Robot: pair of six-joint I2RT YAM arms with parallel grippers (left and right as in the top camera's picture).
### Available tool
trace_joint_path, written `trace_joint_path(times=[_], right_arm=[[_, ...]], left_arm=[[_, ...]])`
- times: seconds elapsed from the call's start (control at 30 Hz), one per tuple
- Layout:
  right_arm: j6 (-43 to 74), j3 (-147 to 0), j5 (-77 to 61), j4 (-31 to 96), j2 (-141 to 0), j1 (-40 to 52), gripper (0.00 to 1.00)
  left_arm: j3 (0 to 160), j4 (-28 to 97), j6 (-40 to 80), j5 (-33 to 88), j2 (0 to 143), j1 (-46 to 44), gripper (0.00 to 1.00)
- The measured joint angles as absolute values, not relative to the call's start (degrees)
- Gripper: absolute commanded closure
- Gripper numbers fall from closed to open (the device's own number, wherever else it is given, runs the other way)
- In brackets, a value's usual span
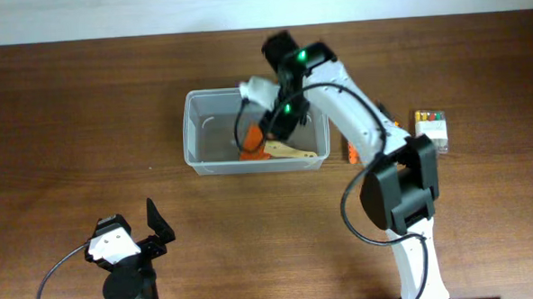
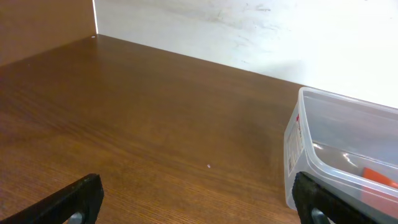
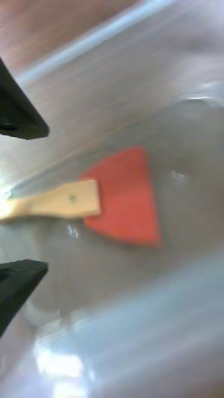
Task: Pack container
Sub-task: 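Open the right gripper and withdraw it from the container, then grasp the clear marker box with the right gripper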
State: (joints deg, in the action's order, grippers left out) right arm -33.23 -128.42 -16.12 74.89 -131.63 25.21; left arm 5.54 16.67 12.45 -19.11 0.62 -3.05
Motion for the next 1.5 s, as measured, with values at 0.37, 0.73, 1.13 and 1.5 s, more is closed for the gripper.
trace_joint_path(times=[0.37, 0.73, 1.13, 1.5], right_arm=[[-16.69, -152.57, -11.57, 79.24, -126.41, 8.54, 0.3], [-10.74, -147.13, -16.19, 82.15, -125.62, -25.63, 0.37], [-10.33, -115.28, -15.53, 68.34, -125.64, -29.47, 0.29], [-12.19, -108.01, -7.22, 64.16, -125.64, -19.38, 0.3]], left_arm=[[5.54, 16.67, 12.45, -19.11, 0.62, -3.05, 0.01], [5.54, 16.67, 12.45, -19.09, 0.62, -3.05, 0.01], [5.54, 16.67, 12.45, -19.09, 0.62, -3.05, 0.01], [5.54, 16.67, 12.45, -19.09, 0.62, -3.05, 0.01]])
